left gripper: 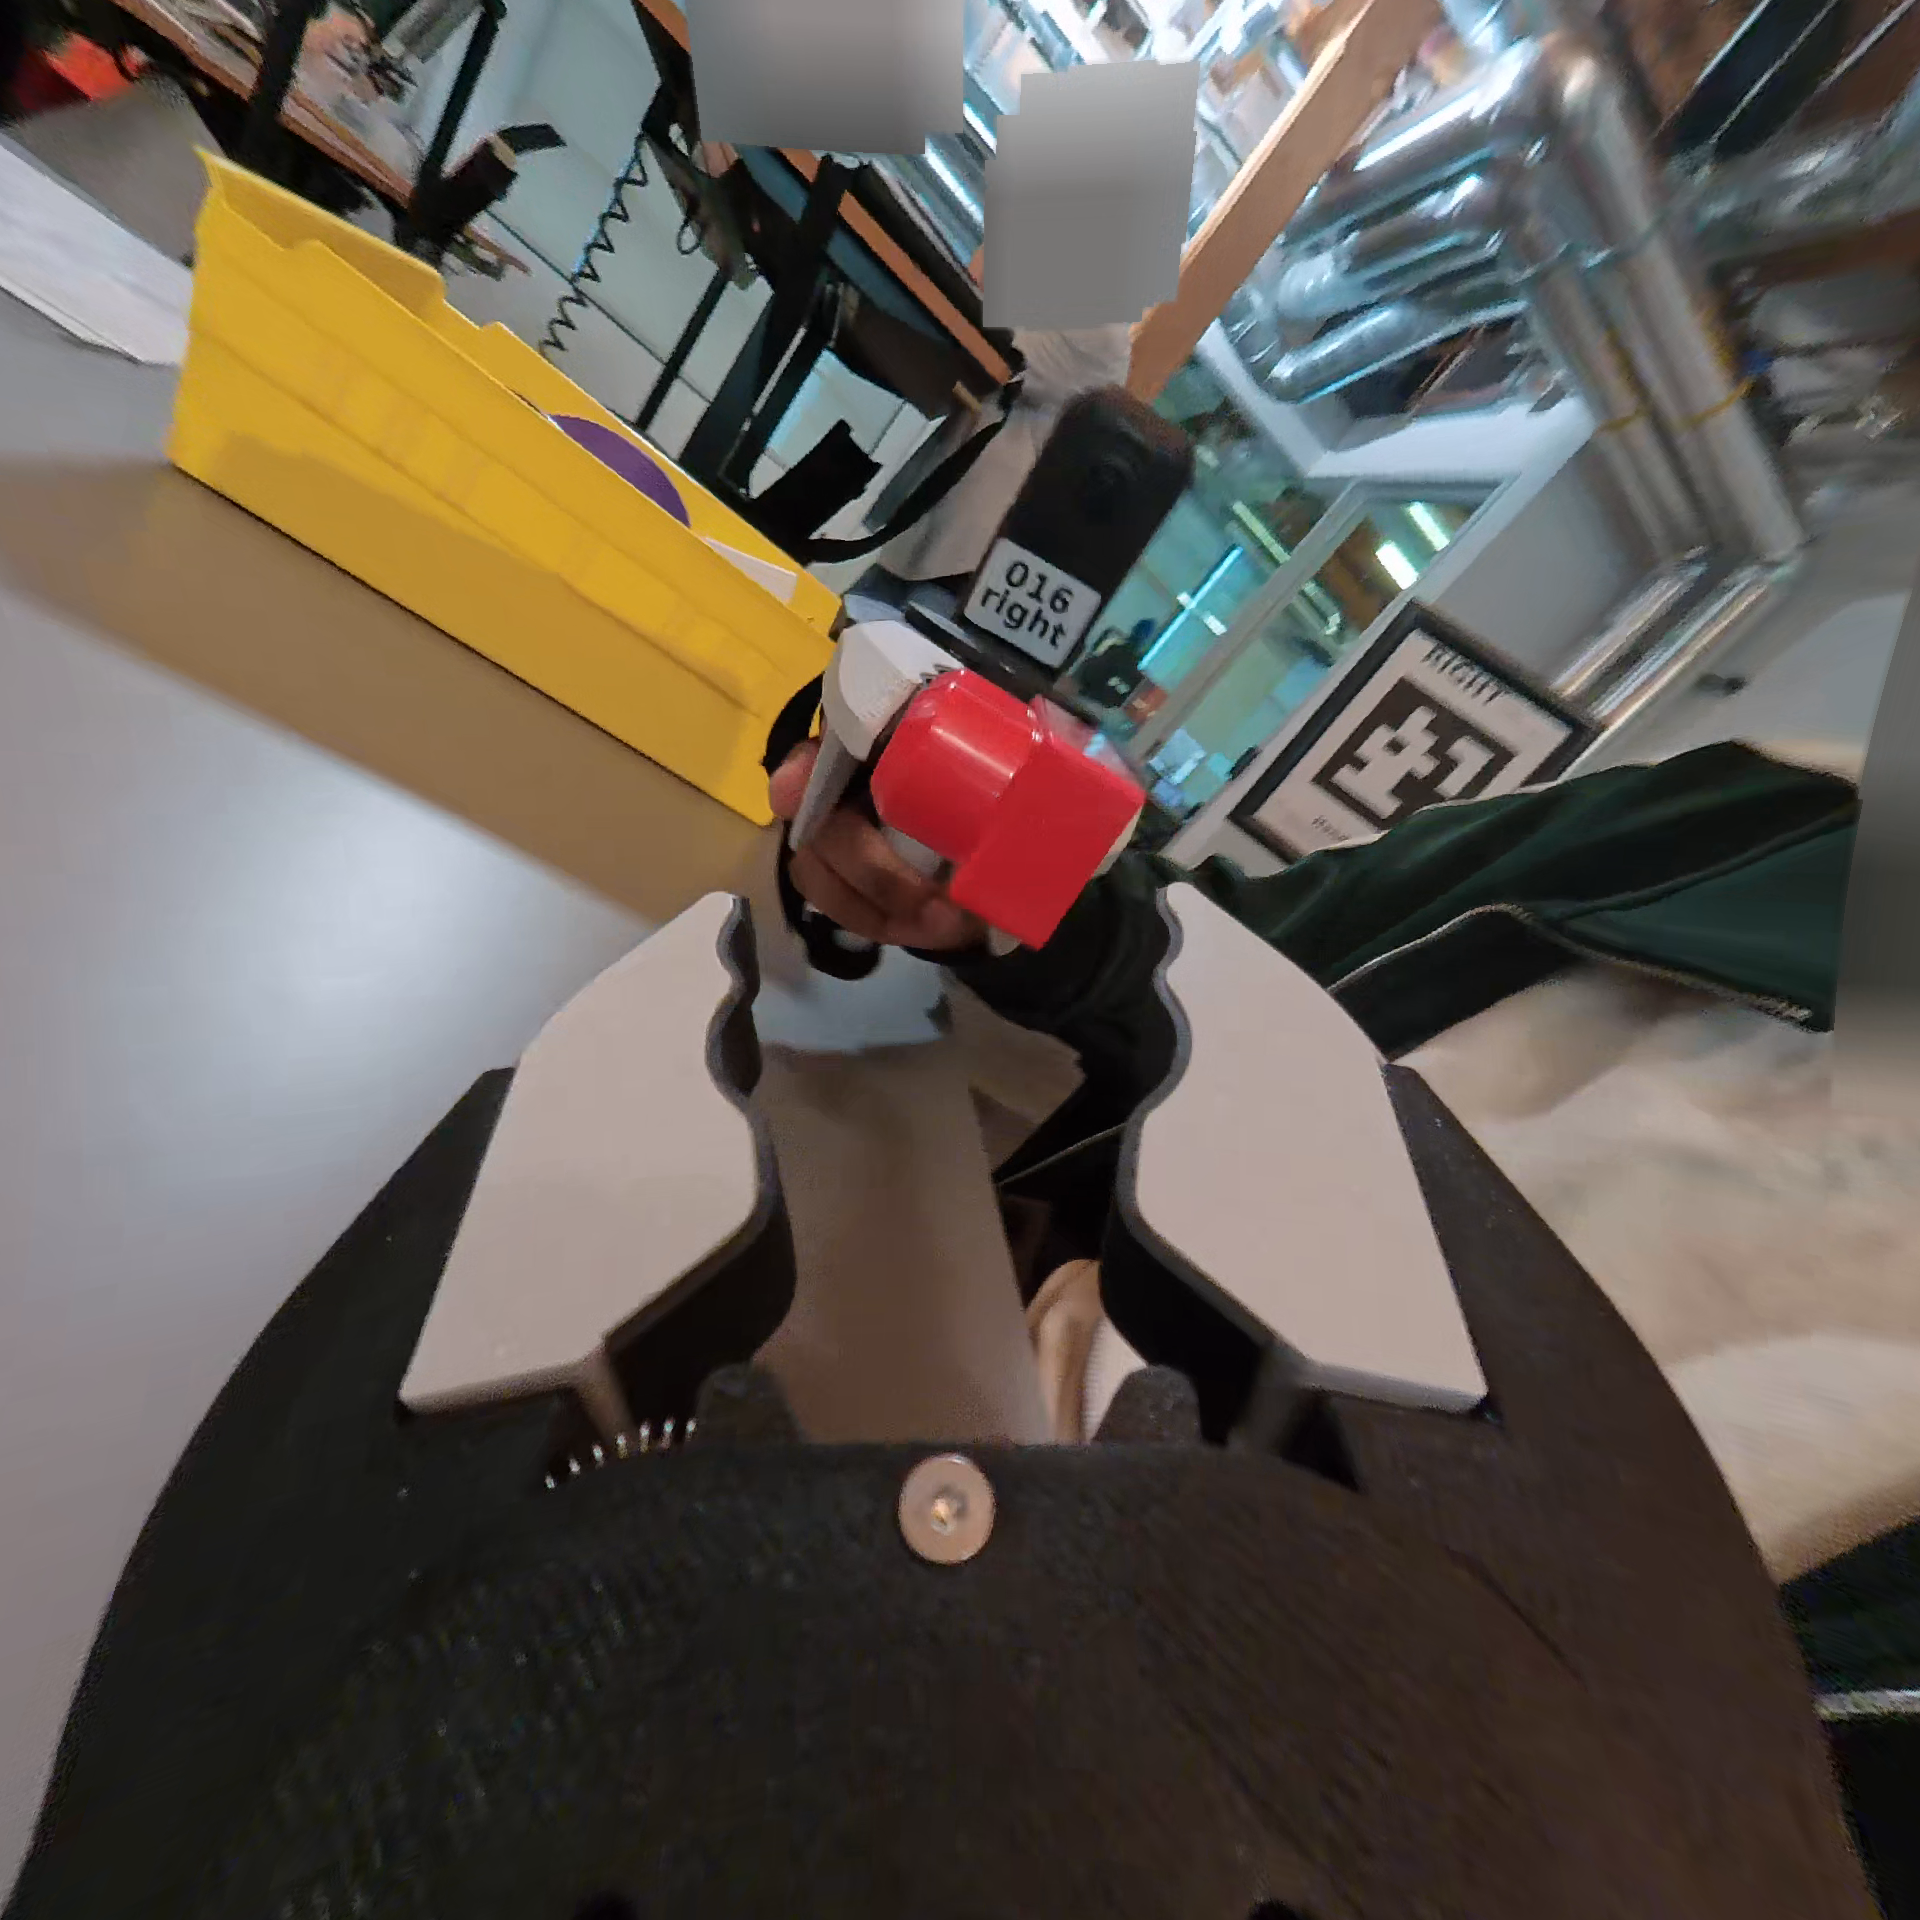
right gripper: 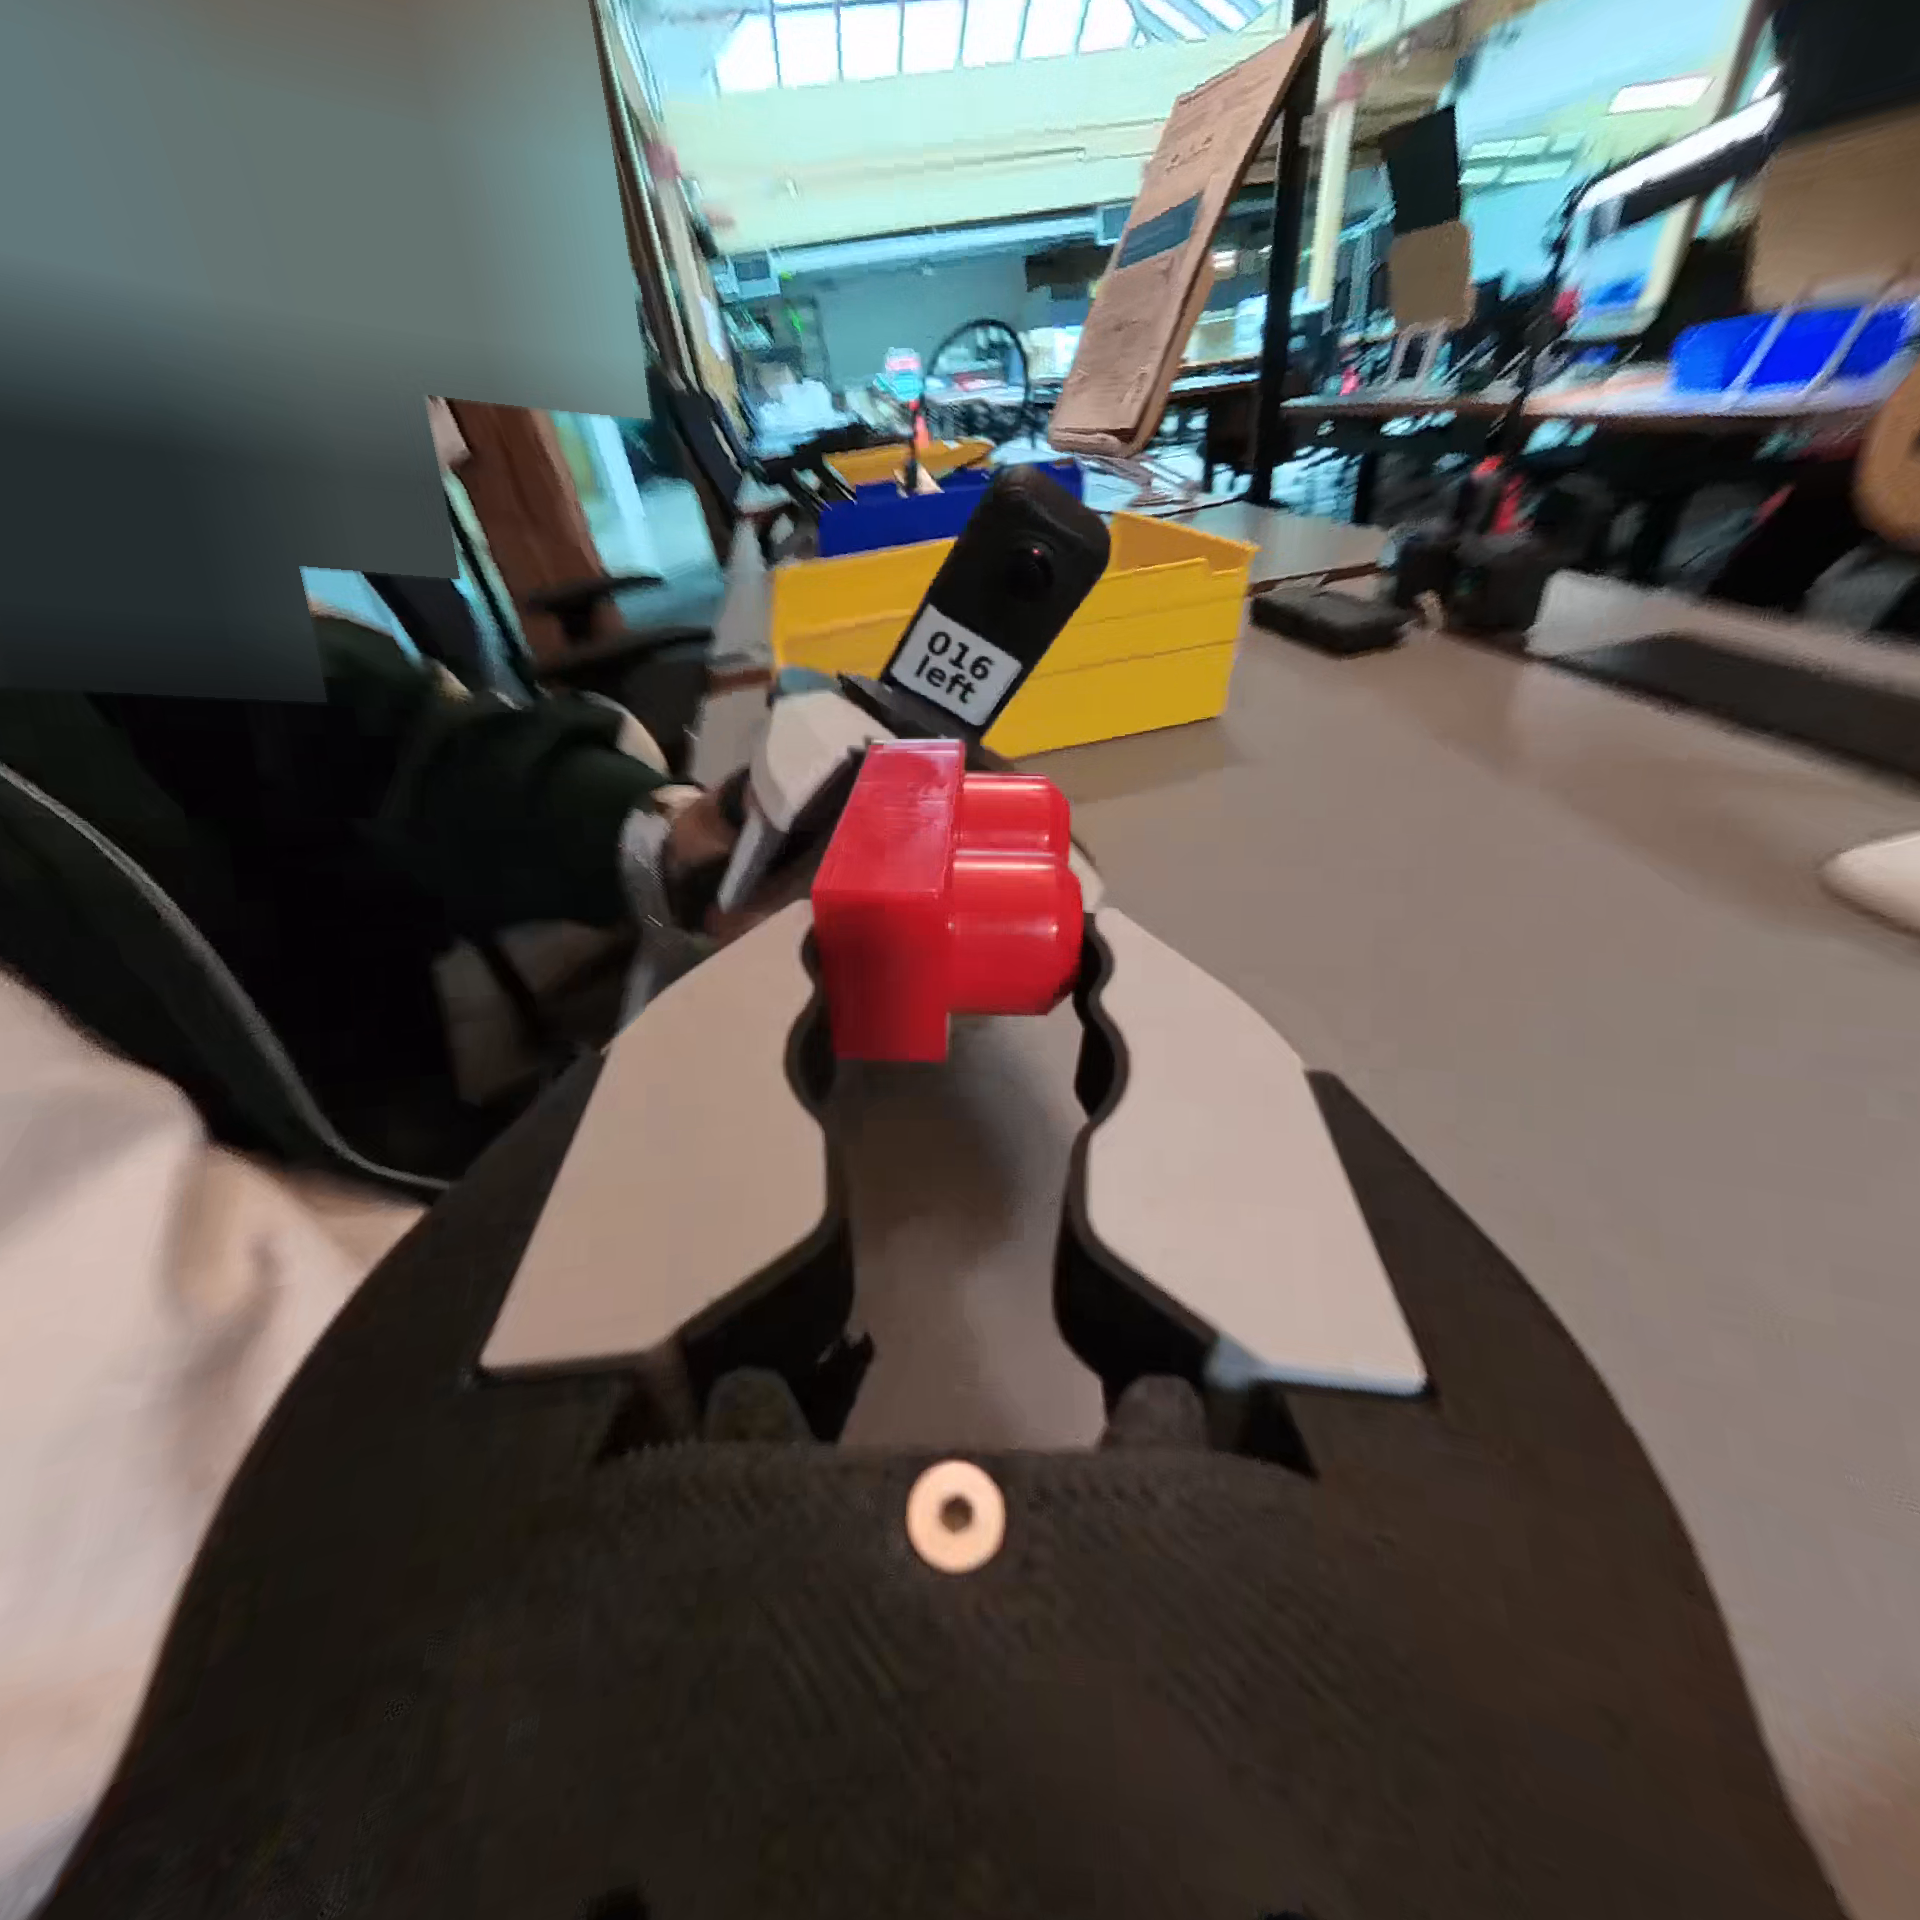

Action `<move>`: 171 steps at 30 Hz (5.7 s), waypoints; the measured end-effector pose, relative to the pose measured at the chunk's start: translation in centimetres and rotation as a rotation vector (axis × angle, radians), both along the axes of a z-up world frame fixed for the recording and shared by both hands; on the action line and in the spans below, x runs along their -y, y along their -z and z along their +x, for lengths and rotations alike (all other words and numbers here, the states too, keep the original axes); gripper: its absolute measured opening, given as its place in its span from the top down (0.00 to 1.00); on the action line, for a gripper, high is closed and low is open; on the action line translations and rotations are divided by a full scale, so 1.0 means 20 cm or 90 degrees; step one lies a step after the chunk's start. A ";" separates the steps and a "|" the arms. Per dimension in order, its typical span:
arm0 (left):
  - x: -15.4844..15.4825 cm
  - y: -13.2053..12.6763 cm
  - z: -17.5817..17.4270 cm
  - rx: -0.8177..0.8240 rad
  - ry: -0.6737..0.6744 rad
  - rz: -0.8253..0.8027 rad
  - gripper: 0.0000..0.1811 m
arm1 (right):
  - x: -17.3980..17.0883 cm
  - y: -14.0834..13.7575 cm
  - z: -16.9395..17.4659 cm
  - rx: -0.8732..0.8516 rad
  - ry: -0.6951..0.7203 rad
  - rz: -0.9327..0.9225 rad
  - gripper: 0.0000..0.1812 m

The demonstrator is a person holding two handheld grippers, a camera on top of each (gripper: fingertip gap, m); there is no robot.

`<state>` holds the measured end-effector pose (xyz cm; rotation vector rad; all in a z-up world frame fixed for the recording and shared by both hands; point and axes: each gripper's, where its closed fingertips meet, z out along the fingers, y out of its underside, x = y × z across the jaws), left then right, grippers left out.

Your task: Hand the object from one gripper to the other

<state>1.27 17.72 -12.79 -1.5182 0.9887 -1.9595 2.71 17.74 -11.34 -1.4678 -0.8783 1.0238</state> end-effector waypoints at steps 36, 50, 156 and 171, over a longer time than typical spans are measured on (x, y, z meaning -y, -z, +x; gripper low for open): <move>-0.11 0.06 -0.03 -0.080 -0.092 0.003 0.75 | -0.17 0.02 0.11 0.083 0.173 0.127 0.48; -0.13 0.14 0.02 -0.193 -0.216 0.080 0.75 | -0.17 0.23 -0.03 0.712 0.302 0.502 0.66; 0.02 0.05 0.04 -0.027 -0.059 0.079 0.84 | -0.04 -0.02 0.00 -0.114 -0.020 -0.095 0.77; 0.05 0.07 0.06 -0.033 -0.039 0.074 0.84 | -0.03 -0.01 0.01 -0.105 -0.027 -0.100 0.81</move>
